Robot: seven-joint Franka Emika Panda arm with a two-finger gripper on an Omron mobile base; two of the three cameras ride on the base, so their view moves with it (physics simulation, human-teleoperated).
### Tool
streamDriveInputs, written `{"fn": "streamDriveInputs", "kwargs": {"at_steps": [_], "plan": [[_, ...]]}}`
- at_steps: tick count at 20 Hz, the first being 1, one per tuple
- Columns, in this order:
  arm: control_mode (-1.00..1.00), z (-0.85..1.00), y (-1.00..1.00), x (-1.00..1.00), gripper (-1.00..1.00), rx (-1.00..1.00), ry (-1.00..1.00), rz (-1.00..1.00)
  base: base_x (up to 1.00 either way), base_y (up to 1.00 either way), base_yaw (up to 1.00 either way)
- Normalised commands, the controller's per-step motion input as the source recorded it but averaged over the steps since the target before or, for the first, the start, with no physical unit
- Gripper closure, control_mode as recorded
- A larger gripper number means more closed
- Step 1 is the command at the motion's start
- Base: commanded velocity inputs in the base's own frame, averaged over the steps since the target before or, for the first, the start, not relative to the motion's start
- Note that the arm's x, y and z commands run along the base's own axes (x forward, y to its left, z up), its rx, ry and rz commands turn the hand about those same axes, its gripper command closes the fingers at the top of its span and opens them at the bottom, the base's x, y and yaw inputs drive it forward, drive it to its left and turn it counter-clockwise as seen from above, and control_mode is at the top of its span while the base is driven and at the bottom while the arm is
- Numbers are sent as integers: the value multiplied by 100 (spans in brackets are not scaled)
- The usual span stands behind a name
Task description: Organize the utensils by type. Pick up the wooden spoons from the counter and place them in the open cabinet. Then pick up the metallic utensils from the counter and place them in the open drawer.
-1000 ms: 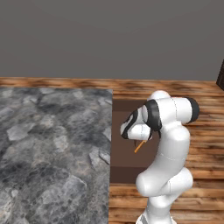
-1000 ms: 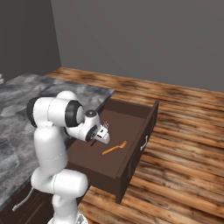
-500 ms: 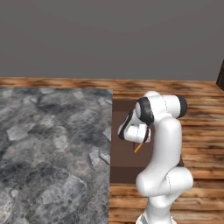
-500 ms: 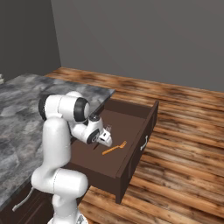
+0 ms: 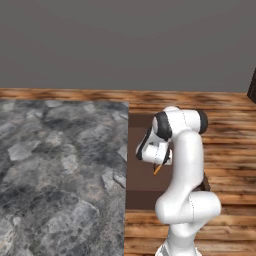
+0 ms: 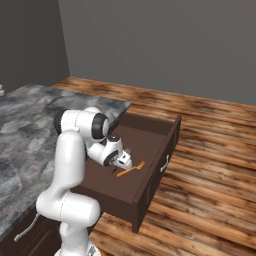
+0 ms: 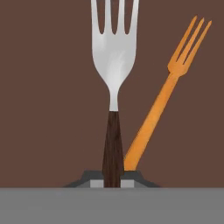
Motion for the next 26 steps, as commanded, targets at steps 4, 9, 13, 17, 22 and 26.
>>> {"fn": "streamDriveInputs", "kwargs": {"at_steps": [4, 9, 13, 17, 22, 26], "plan": [[-100, 3, 0, 24, -100, 0, 7, 0, 0, 0, 0], [-100, 28, 0, 14, -100, 0, 2, 0, 0, 0, 0], [-100, 62, 0, 5, -100, 1, 0, 0, 0, 0, 0], [-100, 71, -1, -22, -100, 0, 0, 0, 0, 0, 0], [-100, 58, -8, -75, -100, 0, -5, 2, 0, 0, 0], [-100, 61, -8, -86, -100, -1, -18, 8, 0, 0, 0]]}}
